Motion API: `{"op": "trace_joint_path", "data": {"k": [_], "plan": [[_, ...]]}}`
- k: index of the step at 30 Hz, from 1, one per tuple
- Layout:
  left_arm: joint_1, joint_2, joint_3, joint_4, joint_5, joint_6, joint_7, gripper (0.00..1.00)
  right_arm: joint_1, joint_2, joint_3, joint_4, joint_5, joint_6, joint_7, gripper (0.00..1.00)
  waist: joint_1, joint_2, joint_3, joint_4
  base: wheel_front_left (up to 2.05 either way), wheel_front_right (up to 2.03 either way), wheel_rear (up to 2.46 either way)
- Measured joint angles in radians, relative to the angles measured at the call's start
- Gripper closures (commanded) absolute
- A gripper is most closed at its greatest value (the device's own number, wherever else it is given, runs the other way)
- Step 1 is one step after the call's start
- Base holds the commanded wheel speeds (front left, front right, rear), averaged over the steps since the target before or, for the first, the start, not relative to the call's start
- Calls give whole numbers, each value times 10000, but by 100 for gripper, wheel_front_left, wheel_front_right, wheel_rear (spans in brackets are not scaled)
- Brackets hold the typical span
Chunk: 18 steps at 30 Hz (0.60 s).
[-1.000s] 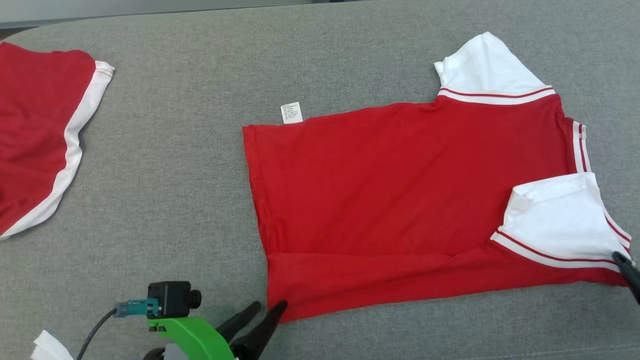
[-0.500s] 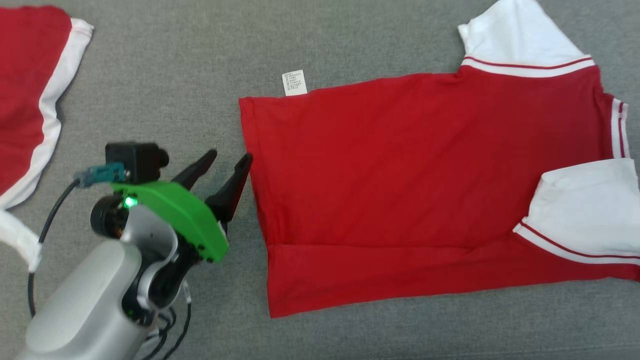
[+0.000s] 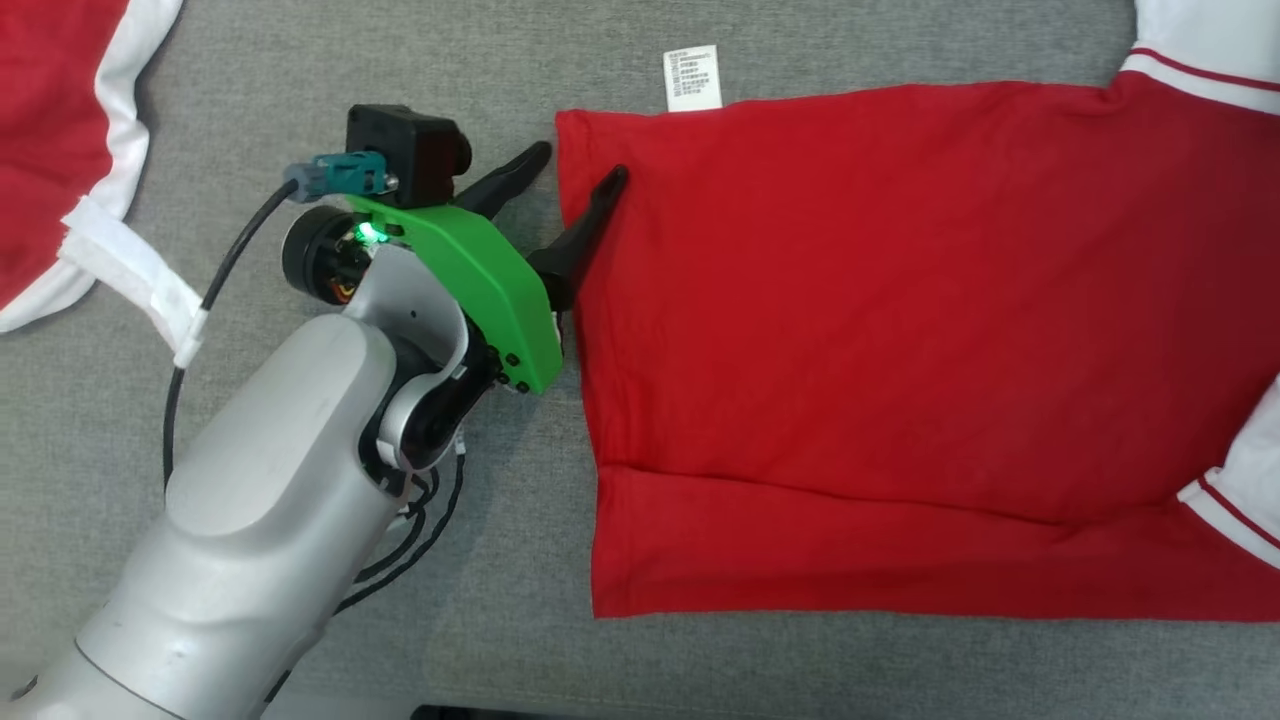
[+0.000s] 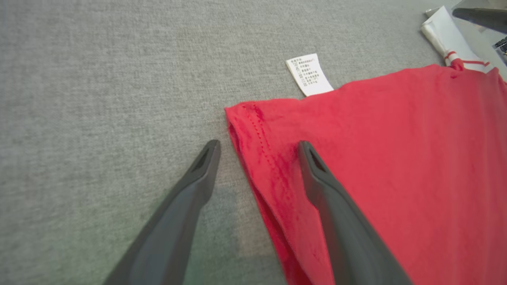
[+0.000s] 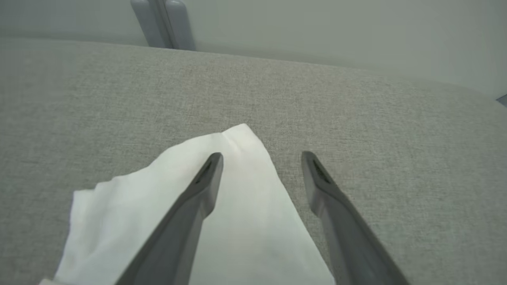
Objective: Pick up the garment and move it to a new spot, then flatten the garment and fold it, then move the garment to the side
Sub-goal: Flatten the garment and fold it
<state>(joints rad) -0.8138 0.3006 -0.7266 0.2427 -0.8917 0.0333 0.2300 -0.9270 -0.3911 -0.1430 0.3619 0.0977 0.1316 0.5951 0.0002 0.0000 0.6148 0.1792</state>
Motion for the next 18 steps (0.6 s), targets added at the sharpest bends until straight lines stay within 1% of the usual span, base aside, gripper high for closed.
{"op": "trace_joint_path", "data": {"k": [5,12,13,14,15,16,17,18], "plan": [[-310,-322,-205,197,194,-69,-61,0,-309,52,-27,913,-322,-2,-222,0,-1,0,182,332,0,0,0],[-707,-552,-303,353,272,-67,-13,0,-737,130,-222,1661,-577,-2,-583,0,-1,0,285,369,0,0,0],[-733,-570,-307,399,290,-67,-13,0,-778,182,-196,1749,-577,-2,-608,18,-2,0,279,349,0,0,0],[-760,-581,-303,430,290,-65,-13,0,-818,238,-169,1818,-575,-2,-614,52,-2,0,277,330,0,0,0],[-788,-587,-303,451,290,-65,-13,0,-834,280,-113,1854,-568,-4,-614,65,-2,0,279,312,0,0,0],[-812,-587,-301,464,290,-65,-13,0,-864,305,-59,1885,-552,-6,-616,74,-2,0,289,293,0,0,0],[-832,-585,-303,481,290,-65,-12,0,-913,311,-12,1921,-541,-2,-616,78,-2,0,304,278,0,0,0],[-850,-573,-301,499,290,-69,-8,0,-951,313,13,1950,-523,0,-623,85,-2,0,314,267,0,0,0]]}}
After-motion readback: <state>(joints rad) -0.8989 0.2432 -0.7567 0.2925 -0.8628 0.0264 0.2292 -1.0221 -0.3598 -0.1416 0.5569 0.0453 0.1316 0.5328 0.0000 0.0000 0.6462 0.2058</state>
